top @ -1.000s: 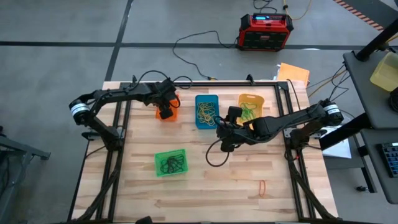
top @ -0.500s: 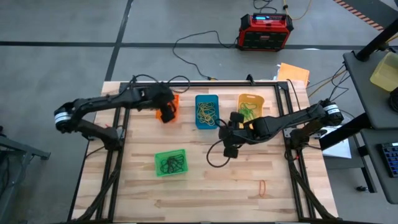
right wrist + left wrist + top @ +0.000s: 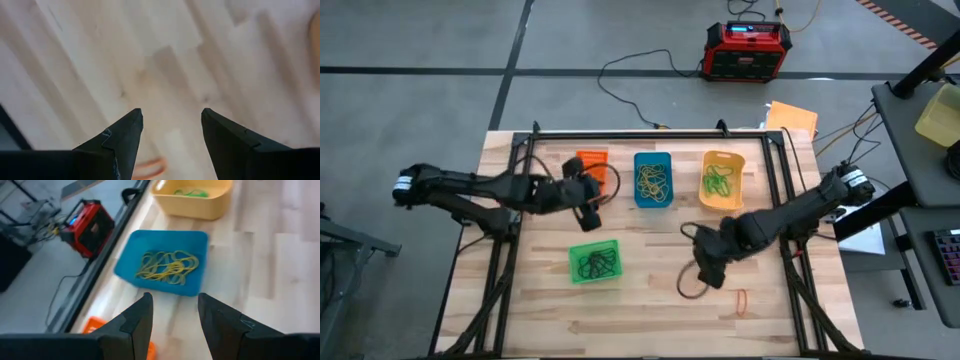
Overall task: Sort rubber bands into baskets
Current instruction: Put the orange rubberband into the orange bin
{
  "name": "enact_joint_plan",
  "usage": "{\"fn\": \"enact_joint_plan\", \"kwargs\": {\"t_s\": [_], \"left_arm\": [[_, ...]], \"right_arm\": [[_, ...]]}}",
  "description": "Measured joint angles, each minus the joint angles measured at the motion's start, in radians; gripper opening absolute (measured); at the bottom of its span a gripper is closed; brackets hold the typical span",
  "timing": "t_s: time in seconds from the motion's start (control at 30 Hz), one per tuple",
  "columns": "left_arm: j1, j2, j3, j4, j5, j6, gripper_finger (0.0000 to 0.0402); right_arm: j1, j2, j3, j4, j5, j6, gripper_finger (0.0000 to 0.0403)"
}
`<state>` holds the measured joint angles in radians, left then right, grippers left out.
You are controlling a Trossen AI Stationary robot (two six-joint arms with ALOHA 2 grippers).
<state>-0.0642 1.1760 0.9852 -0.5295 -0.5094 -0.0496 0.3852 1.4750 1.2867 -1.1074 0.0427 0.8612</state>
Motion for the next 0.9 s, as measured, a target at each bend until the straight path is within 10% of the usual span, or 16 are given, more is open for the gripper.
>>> {"fn": "enact_joint_plan", "kwargs": {"t_s": [0.5,0.9], "left_arm": [[-0.248,0.002,0.0,0.024,-0.14,-0.093,0.0142],[-0.343,0.04,0.0,0.029,-0.147,-0.109,0.0142]], "right_arm": [[0.305,0.0,-0.173,0.043,-0.066,0.776,0.0199],[0.384,0.0,-0.36,0.279,-0.099,0.999,0.0199]]}}
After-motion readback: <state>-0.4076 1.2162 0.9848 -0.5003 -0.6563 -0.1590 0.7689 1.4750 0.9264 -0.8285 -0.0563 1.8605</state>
